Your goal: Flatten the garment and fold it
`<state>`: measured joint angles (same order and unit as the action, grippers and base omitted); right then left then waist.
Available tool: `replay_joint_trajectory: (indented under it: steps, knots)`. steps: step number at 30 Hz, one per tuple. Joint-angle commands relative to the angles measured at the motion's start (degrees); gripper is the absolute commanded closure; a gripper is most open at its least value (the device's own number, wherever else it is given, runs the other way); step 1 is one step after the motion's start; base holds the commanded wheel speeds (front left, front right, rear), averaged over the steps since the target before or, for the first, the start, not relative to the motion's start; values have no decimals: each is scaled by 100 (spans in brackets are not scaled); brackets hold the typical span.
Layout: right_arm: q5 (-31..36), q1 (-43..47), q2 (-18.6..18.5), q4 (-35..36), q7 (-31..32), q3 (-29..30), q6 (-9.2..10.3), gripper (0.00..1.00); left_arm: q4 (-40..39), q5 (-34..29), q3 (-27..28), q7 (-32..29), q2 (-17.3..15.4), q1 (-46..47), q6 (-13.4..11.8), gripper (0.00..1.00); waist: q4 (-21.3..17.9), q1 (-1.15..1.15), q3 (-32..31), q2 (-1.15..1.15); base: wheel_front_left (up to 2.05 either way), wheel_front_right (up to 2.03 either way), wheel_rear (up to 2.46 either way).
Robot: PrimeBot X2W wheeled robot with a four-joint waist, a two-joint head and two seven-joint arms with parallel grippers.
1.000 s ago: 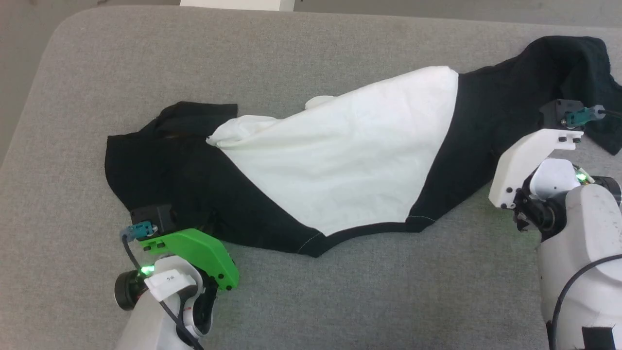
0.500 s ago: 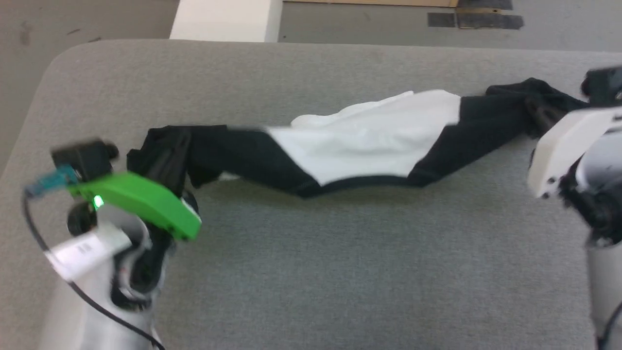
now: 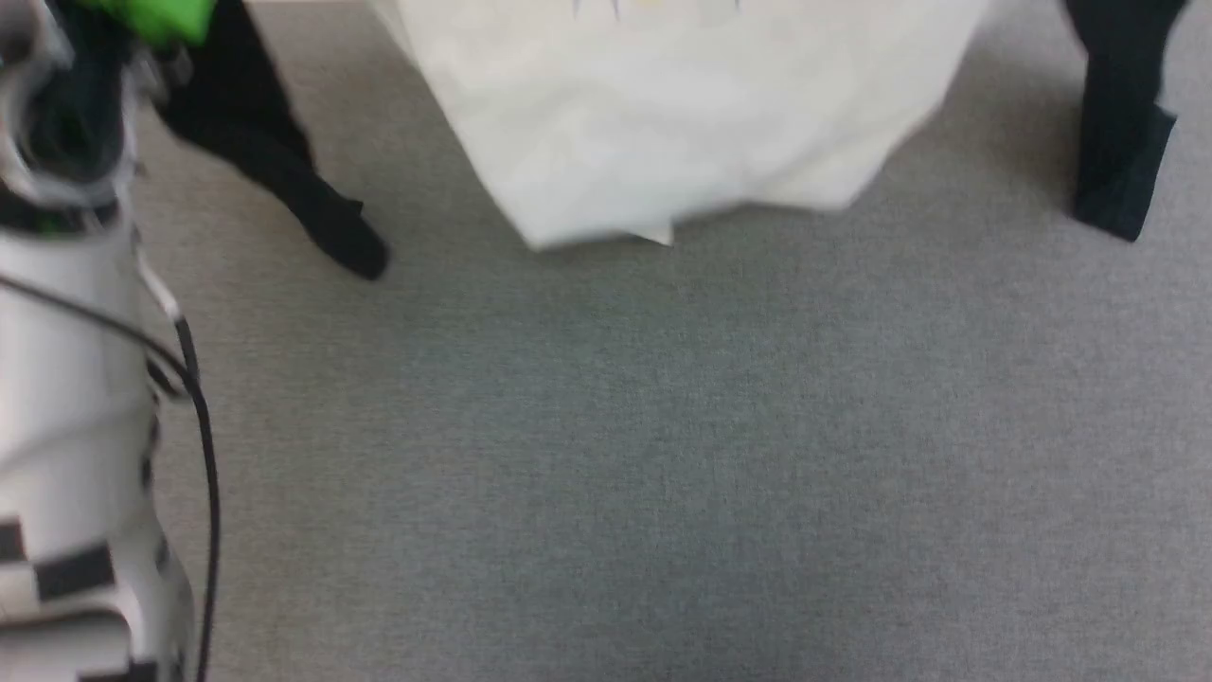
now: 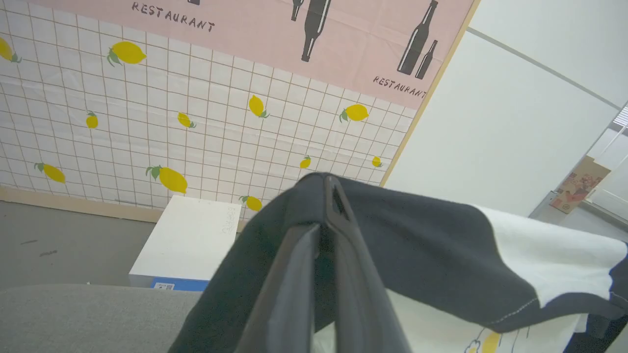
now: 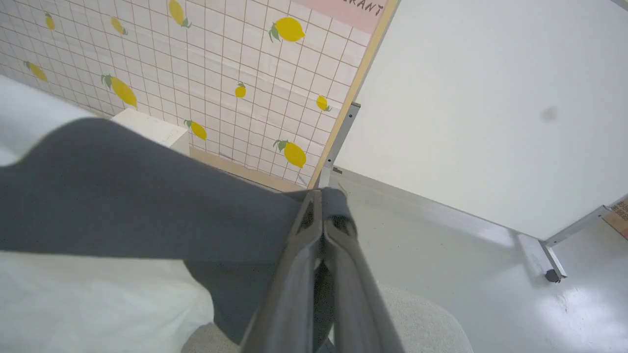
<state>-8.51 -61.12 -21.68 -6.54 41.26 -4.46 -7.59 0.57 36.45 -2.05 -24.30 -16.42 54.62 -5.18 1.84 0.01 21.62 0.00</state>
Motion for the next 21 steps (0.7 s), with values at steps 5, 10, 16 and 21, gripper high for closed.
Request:
replay_joint_trajectory:
  steps: [5, 10, 16, 21]
  knots:
    - [334, -1225, 133, -705, -692, 57, 10, 100, 614, -564, -12, 442, -237, 1202, -171, 100, -363, -1, 795, 0, 0, 0, 0]
    - [711, -2112, 386, -1290, -1443, 331, 10, 100, 1030, -716, 193, 1141, -231, 2068, -288, 100, -440, -1, 1012, 0, 0, 0, 0]
    - [1100, -2667, 587, -1824, -2223, 543, 10, 100, 1467, -636, 365, 1852, -184, 2507, -140, 100, -455, -1, 1112, 0, 0, 0, 0]
    - [947, -2394, 592, -2282, -2453, 397, 10, 100, 1983, -637, 147, 1771, -171, 2133, 70, 100, -366, -1, 1128, 0, 0, 0, 0]
